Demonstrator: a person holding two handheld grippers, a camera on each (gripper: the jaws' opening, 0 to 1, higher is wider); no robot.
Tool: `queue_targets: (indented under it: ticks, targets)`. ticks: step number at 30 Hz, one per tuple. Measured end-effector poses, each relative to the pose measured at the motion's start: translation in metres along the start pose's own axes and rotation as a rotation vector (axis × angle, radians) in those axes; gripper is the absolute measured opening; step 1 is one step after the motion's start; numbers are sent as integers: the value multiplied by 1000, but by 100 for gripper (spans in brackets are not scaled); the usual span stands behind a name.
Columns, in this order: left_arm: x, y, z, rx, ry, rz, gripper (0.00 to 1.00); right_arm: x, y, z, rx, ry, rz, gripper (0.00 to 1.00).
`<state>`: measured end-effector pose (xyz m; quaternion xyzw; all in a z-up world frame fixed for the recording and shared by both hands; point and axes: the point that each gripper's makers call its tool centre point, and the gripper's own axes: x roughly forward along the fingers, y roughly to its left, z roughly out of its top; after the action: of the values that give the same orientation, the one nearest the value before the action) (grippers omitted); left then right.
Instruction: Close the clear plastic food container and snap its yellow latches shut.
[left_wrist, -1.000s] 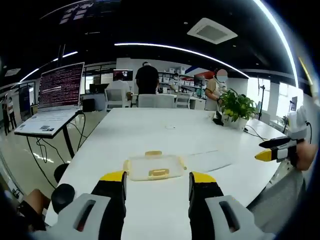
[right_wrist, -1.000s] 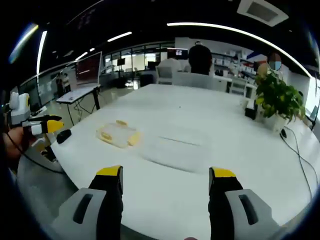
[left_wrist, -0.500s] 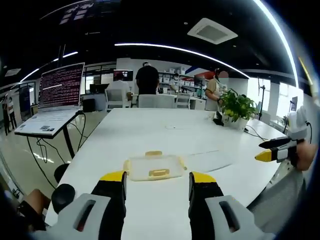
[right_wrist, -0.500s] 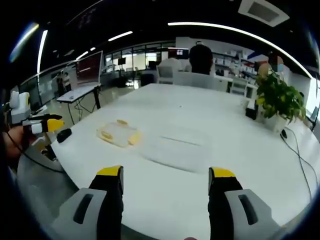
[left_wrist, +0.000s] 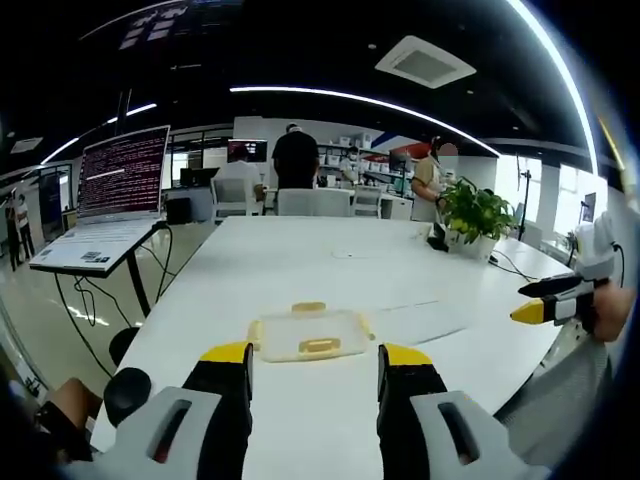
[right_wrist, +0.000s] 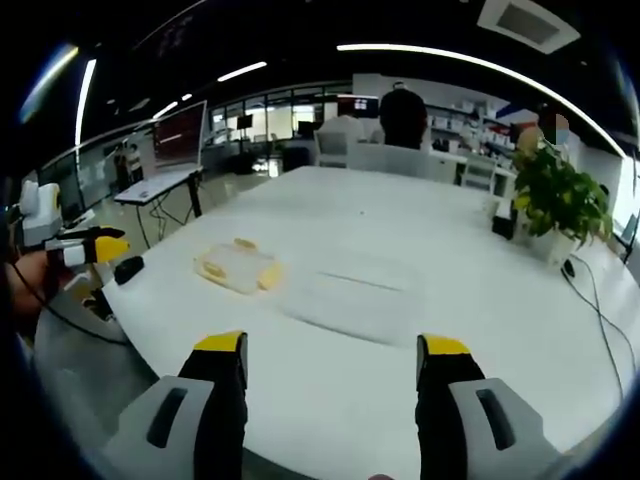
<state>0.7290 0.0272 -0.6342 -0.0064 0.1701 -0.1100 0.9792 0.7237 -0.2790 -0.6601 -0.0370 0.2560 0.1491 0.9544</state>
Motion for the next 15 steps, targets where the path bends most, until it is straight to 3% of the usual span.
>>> queue_targets:
  ticks: [15]
  targets:
    - [0,0,0,-3,2,0,44,0,0,-1,3,5,2,65]
